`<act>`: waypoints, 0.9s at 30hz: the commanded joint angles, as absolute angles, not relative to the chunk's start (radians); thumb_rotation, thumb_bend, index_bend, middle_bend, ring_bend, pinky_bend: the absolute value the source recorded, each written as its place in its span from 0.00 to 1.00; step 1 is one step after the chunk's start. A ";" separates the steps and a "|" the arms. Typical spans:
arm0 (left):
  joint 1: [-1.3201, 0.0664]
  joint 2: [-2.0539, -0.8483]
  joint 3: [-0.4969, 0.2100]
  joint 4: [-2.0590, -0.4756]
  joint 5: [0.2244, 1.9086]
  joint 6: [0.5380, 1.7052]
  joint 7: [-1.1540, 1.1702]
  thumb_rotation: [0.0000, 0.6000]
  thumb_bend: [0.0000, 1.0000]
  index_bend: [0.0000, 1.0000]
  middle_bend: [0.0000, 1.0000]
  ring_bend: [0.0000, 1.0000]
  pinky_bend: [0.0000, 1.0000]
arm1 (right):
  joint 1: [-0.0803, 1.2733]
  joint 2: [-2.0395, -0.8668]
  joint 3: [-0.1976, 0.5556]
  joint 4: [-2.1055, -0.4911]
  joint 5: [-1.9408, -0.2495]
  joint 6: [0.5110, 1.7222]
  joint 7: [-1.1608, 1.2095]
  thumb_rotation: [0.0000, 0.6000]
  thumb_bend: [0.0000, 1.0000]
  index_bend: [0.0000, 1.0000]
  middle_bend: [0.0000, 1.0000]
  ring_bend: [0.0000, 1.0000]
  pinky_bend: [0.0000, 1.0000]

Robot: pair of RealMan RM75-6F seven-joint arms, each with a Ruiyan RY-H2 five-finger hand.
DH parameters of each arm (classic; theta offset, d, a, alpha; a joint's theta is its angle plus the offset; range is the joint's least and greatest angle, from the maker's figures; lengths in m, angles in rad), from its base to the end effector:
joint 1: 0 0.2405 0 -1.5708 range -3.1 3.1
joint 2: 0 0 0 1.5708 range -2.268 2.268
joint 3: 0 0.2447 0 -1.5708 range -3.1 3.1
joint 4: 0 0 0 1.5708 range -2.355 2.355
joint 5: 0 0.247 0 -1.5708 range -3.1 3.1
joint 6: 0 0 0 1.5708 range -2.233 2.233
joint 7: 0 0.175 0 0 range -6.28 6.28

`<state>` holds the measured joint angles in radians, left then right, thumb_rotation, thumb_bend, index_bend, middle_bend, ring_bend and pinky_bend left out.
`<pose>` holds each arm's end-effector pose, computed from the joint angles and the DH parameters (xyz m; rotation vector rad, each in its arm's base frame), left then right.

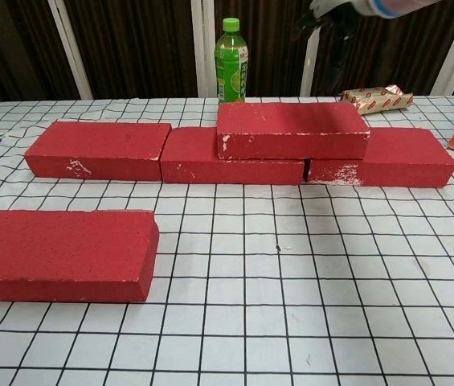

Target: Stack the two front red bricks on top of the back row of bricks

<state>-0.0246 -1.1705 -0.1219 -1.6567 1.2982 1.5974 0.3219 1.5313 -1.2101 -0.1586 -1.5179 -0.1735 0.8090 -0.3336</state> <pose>-0.3314 0.2053 0.1405 -1.1593 -0.7550 -0.6606 -0.0547 -0.4888 0.0412 1.7372 -0.9749 0.6504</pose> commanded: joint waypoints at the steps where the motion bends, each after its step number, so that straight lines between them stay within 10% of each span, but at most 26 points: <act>1: -0.030 -1.178 -0.118 -1.637 1.328 1.599 0.295 1.00 0.07 0.02 0.00 0.00 0.10 | 1.238 -1.001 -0.139 -1.778 -0.563 1.088 -0.115 1.00 0.19 0.00 0.00 0.00 0.00; 14: -0.046 -1.189 -0.071 -1.626 1.459 1.588 0.219 1.00 0.07 0.04 0.00 0.02 0.24 | 0.726 -0.955 -0.282 -1.908 -1.073 1.515 -0.059 1.00 0.19 0.00 0.00 0.00 0.00; 20: -0.041 -1.229 -0.081 -1.647 1.480 1.617 0.104 1.00 0.05 0.00 0.00 0.00 0.03 | 0.509 -1.045 -0.306 -1.878 -1.178 1.666 -0.095 1.00 0.19 0.00 0.00 0.00 0.00; 27: -0.065 -1.202 -0.067 -1.684 1.443 1.525 0.128 1.00 0.00 0.00 0.00 0.00 0.00 | 0.363 -1.108 -0.309 -1.826 -1.258 1.734 -0.139 1.00 0.19 0.00 0.00 0.00 0.00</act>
<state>-0.0537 -1.2107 -0.0706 -1.6667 1.4627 1.5588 0.0917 0.3887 -1.0891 -0.3046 -1.8427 -1.2357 1.7189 -0.1272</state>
